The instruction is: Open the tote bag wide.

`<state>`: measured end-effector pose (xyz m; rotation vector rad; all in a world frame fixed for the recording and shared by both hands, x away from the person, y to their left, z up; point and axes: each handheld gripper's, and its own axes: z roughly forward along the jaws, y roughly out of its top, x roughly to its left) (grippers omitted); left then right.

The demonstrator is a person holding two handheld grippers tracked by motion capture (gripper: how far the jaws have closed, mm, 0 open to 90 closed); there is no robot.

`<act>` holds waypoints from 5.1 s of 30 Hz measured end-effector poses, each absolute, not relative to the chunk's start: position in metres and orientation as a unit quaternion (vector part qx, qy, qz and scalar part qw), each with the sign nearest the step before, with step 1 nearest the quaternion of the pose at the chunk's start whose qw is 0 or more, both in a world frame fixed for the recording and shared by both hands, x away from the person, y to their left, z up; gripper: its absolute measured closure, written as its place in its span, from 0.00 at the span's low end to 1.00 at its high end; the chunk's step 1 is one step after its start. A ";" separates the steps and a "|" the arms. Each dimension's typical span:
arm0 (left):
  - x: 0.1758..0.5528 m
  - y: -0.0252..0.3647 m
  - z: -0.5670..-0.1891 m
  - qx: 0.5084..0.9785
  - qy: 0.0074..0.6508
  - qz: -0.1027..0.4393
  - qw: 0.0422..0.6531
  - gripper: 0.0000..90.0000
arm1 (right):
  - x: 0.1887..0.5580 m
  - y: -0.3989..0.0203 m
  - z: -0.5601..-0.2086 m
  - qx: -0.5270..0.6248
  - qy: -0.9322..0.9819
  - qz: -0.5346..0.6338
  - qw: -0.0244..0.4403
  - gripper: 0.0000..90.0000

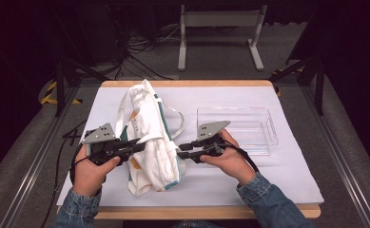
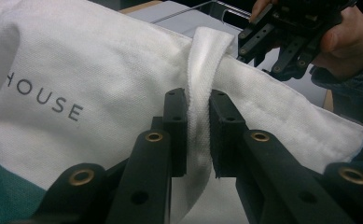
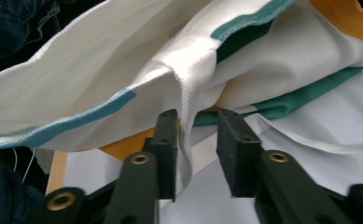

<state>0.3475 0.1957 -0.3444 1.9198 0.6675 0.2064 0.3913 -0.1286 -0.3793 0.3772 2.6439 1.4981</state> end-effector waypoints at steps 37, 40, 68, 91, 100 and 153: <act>0.333 0.266 -0.321 0.750 0.331 0.139 0.555 0.88 | 0.379 -0.144 -0.353 0.119 0.847 0.514 0.068 0.97; 0.332 0.274 -0.321 0.747 0.343 0.138 0.552 0.88 | 0.378 -0.147 -0.351 0.121 0.846 0.514 0.073 0.97; 0.321 0.321 -0.322 0.766 0.436 0.136 0.452 0.89 | 0.371 -0.177 -0.338 0.150 0.841 0.510 0.103 0.98; 0.338 0.331 -0.347 0.763 0.469 0.097 0.434 0.89 | 0.375 -0.177 -0.349 0.167 0.852 0.486 0.096 0.98; 0.348 0.333 -0.363 0.768 0.472 0.070 0.428 0.89 | 0.378 -0.178 -0.370 0.179 0.866 0.461 0.079 0.98; 0.378 0.340 -0.430 0.775 0.515 -0.022 0.366 0.88 | 0.393 -0.169 -0.434 0.206 0.895 0.393 0.039 0.97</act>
